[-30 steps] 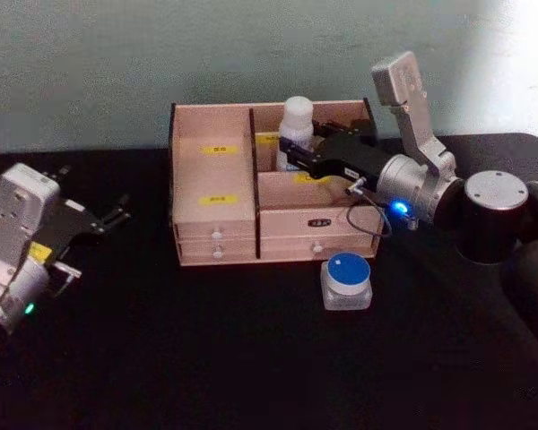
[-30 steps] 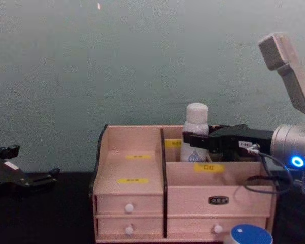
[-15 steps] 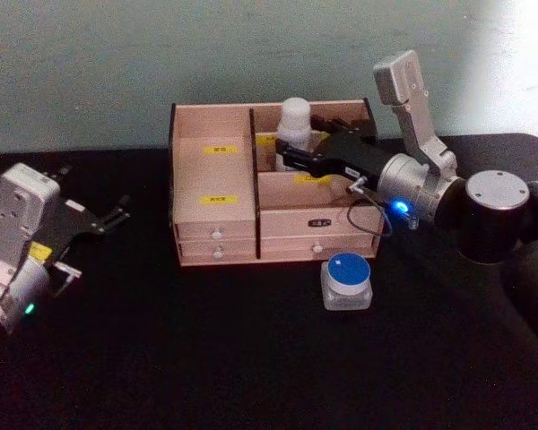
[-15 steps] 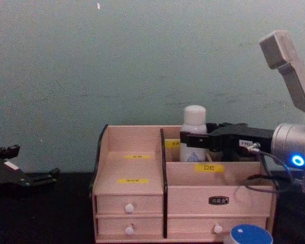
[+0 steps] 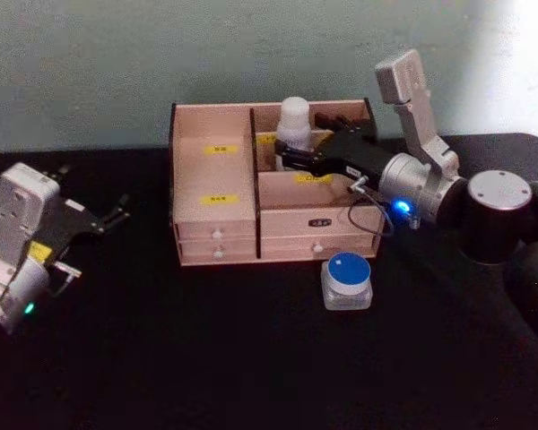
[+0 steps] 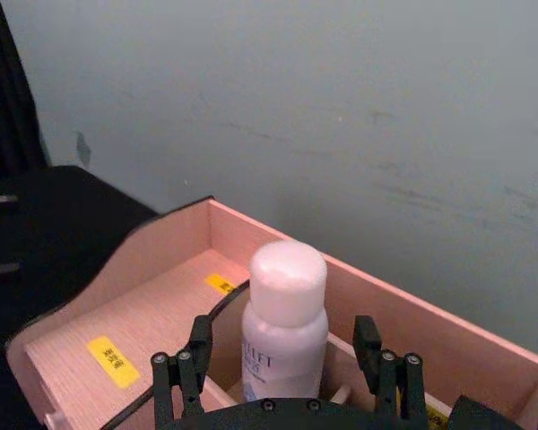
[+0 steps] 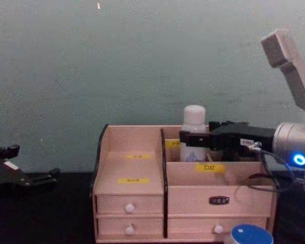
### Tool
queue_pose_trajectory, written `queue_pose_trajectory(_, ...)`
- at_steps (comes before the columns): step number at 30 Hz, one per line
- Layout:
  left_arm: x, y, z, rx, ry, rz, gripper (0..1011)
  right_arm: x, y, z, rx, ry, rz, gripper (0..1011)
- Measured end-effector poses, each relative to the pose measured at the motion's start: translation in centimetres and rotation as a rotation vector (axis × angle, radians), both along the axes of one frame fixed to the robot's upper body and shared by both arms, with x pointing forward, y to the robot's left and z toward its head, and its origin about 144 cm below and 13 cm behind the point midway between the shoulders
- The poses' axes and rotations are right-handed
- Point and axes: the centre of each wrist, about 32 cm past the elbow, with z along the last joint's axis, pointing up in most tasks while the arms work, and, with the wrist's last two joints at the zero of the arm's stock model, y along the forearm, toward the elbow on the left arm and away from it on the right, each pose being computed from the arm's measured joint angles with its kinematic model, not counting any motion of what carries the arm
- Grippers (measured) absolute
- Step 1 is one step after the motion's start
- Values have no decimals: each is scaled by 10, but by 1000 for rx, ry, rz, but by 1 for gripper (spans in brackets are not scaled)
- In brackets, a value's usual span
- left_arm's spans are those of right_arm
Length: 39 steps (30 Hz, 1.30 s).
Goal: Pick up the facial cleanser and watermelon frost from the table and place them into the tiered storage box.
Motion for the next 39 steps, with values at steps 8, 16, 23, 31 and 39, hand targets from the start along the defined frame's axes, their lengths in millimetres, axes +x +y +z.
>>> queue_pose_trajectory(8,0,0,0,0,0,0,1001,-22,-12,7,3,-20,6,1000)
queue_pose_trajectory(16,0,0,0,0,0,0,1001,-56,-28,4,0,-24,24,1000)
queue_pose_trajectory(23,0,0,0,0,0,0,1001,-91,-41,-4,-6,-4,39,1000)
queue_pose_trajectory(31,0,0,0,0,0,0,1001,-126,-55,-10,-32,33,44,1000)
queue_pose_trajectory(39,0,0,0,0,0,0,1001,-150,-62,-19,-96,125,36,1000)
